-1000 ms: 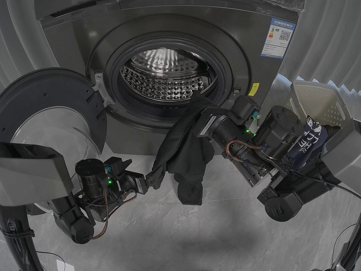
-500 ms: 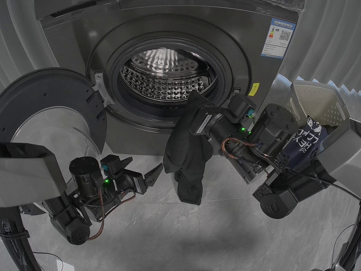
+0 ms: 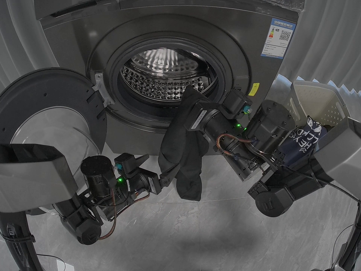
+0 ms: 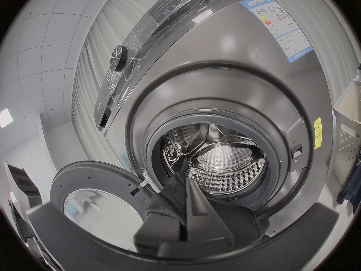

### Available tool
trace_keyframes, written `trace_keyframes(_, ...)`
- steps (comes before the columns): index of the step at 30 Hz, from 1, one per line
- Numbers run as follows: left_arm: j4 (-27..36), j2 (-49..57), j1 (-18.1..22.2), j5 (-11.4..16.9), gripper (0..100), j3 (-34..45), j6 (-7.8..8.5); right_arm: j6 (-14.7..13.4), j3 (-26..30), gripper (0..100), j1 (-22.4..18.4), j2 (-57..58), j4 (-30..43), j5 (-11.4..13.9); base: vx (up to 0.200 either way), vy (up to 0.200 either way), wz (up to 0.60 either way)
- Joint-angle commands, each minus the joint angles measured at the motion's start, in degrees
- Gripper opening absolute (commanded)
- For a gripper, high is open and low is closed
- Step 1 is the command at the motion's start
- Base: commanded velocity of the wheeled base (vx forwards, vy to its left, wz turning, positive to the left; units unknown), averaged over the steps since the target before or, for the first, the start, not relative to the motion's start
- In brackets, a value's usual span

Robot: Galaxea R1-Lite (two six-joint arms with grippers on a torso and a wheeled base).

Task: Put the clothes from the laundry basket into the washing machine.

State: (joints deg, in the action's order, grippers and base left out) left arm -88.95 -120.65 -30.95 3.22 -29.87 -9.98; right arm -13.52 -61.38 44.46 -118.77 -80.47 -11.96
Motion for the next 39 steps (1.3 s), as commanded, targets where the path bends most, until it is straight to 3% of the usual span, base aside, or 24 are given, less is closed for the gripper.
trace_keyframes(1, -0.2, -2.5, 0.0, 0.0, 100, -3.2, -0.21, 0.0, 0.4, 0, 0.3, 0.3, -0.4, -0.1, 0.0, 0.0, 0.0)
trace_keyframes(20, -0.1, -10.2, 0.1, -1.1, 100, -15.0, -0.04, 0.0, 0.7, 0, 1.3, 0.9, -1.0, -0.1, 0.0, 0.0, 0.0)
trace_keyframes(21, -0.1, -10.5, 0.0, -1.4, 0, -15.4, -0.04, 0.0, 0.8, 0, 1.3, 1.1, -1.0, -0.2, 0.0, 0.0, 0.0)
trace_keyframes(31, -0.2, -7.1, -0.2, -2.6, 0, -15.0, -0.12, 0.0, 4.3, 0, 1.1, 3.4, -1.1, -0.1, 0.0, 0.0, 0.0)
trace_keyframes(39, -0.1, 7.2, 0.2, -2.6, 0, -4.3, -0.12, 0.2, 8.1, 0, -1.6, 5.0, -1.2, 0.1, 0.0, 0.0, 0.0)
